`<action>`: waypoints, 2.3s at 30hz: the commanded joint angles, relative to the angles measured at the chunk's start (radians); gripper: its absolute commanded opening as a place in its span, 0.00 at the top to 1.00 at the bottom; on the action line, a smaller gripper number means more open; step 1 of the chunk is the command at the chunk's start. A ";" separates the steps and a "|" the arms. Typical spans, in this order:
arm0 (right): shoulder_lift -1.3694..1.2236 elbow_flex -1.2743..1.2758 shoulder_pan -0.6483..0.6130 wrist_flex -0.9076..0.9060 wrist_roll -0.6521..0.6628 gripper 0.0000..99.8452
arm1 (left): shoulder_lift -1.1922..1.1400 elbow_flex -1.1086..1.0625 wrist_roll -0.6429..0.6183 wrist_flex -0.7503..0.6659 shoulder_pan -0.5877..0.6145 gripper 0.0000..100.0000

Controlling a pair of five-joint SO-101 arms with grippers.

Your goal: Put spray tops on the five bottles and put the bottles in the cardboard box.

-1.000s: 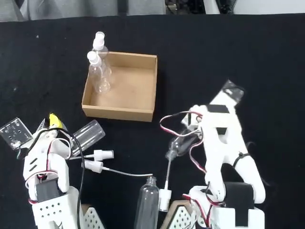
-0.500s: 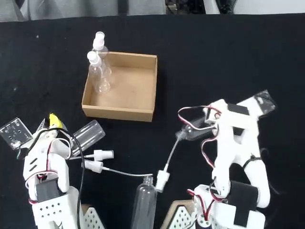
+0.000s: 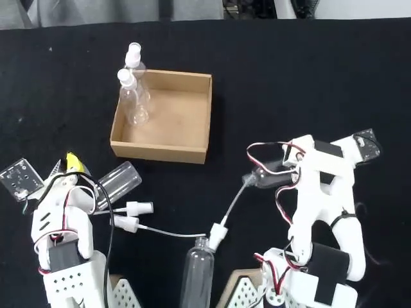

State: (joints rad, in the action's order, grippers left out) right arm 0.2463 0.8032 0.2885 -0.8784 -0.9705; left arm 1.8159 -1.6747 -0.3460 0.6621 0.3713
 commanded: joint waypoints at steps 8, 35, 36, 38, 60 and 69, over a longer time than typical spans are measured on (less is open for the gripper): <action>0.018 -0.007 0.028 0.014 -0.012 0.55 | 0.012 -0.025 0.008 -0.011 0.008 0.93; 0.018 -0.242 -0.015 -0.385 0.103 0.57 | 0.012 -0.025 0.008 -0.011 0.008 0.93; 0.018 -0.257 -0.015 -0.407 0.129 0.57 | 0.012 -0.025 0.008 -0.011 0.008 0.93; 0.015 -0.286 -0.014 -0.459 0.192 0.57 | 0.012 -0.025 0.008 -0.011 0.008 0.93; 0.013 -0.321 -0.014 -0.635 1.091 0.57 | 0.012 -0.025 0.008 -0.011 0.008 0.93; 0.016 -0.325 -0.012 -0.635 1.452 0.57 | 0.012 -0.025 0.008 -0.011 0.008 0.93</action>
State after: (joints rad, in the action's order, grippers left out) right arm 0.2463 0.5010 0.2885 -1.5029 0.4028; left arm 1.8159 -1.6747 -0.3460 0.6621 0.3713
